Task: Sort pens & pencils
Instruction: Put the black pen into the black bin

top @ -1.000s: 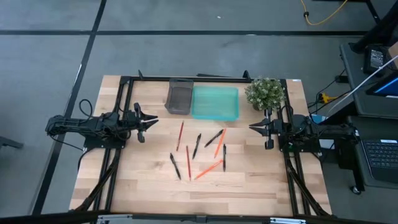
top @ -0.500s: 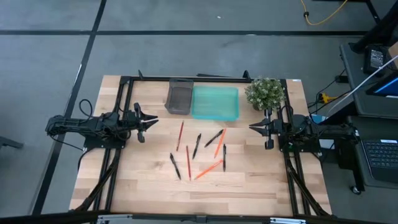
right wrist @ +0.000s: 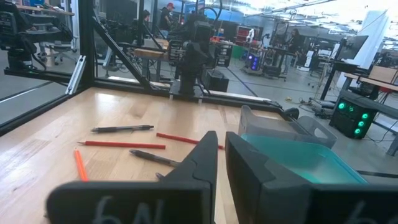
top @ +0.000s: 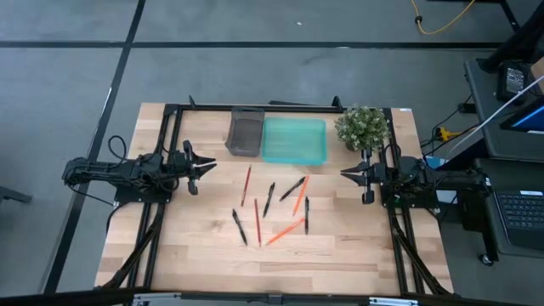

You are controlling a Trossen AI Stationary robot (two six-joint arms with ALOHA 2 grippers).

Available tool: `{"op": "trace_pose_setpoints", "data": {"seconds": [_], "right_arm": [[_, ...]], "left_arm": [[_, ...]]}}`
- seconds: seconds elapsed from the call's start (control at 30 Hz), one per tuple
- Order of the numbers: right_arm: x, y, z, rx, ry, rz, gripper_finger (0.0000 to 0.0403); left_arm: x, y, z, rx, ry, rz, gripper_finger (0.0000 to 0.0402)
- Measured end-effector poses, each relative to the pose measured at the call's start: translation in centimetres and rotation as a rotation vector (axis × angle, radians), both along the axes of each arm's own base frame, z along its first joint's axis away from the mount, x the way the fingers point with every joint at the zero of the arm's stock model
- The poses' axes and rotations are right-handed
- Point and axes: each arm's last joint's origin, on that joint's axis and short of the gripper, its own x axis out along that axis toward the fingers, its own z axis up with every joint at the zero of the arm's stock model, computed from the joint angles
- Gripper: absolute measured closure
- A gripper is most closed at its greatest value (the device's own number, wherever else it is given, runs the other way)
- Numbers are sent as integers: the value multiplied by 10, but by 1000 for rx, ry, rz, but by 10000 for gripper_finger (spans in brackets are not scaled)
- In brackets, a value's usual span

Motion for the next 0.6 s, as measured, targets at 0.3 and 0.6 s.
{"op": "trace_pose_setpoints", "data": {"seconds": [0.3, 0.6], "right_arm": [[0, 0, 3, 3, -26, 0, 367], [-1, 0, 7, 106, -82, 8, 367]], "left_arm": [[0, 0, 0, 0, 0, 0, 332], [0, 0, 0, -1, -1, 0, 332]]}}
